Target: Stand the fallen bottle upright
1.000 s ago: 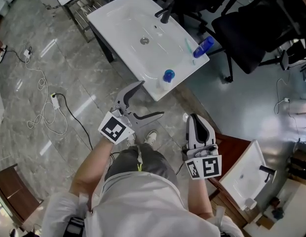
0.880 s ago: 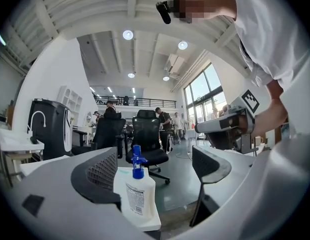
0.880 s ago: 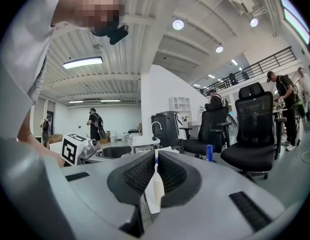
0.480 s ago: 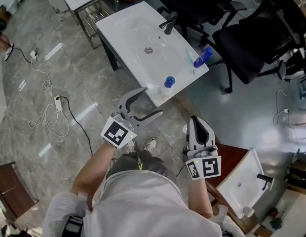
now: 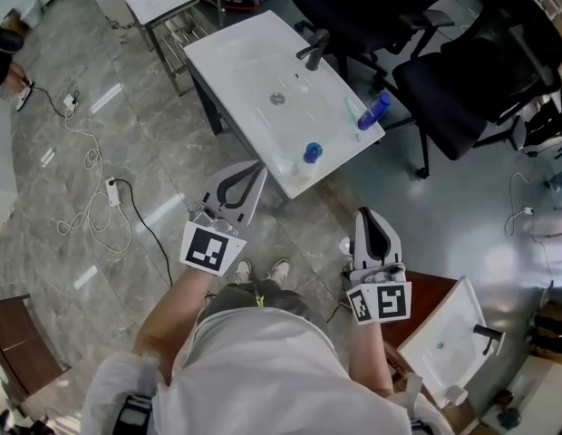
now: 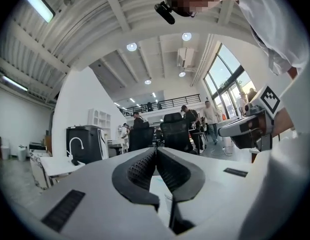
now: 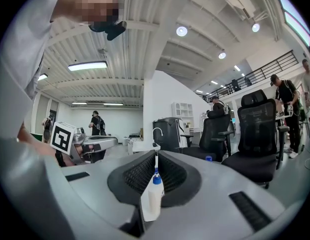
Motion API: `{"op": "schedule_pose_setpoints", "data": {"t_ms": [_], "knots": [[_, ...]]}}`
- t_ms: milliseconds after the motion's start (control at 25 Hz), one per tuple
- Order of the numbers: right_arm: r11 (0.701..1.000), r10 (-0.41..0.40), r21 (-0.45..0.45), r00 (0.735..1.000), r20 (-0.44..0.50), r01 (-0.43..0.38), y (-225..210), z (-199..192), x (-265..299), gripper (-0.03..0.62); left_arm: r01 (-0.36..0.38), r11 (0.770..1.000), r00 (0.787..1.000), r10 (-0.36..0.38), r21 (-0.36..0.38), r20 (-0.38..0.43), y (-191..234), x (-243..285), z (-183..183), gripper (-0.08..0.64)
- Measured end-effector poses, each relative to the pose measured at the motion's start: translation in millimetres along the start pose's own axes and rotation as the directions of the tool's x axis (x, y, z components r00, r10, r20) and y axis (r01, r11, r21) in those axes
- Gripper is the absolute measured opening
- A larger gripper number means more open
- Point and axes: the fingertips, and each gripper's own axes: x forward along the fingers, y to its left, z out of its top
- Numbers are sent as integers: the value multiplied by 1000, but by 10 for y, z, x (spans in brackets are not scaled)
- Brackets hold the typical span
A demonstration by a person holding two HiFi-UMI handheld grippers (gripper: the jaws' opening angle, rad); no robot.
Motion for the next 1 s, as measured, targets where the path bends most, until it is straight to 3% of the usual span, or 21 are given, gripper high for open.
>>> {"op": "schedule_pose_setpoints", "data": {"t_ms": [400, 760, 1000], "knots": [[998, -60, -16, 998, 25, 60, -339, 156, -9, 43, -179, 984, 984, 179, -17, 17, 379, -288, 297, 18], [994, -106, -26, 993, 42, 107, -641, 314, -73, 43, -307, 951, 950, 306, 21, 59, 631, -774, 637, 18], [992, -121, -35, 991, 48, 123, -755, 369, -65, 43, -368, 929, 929, 367, 21, 51, 710, -961, 622, 18]]}}
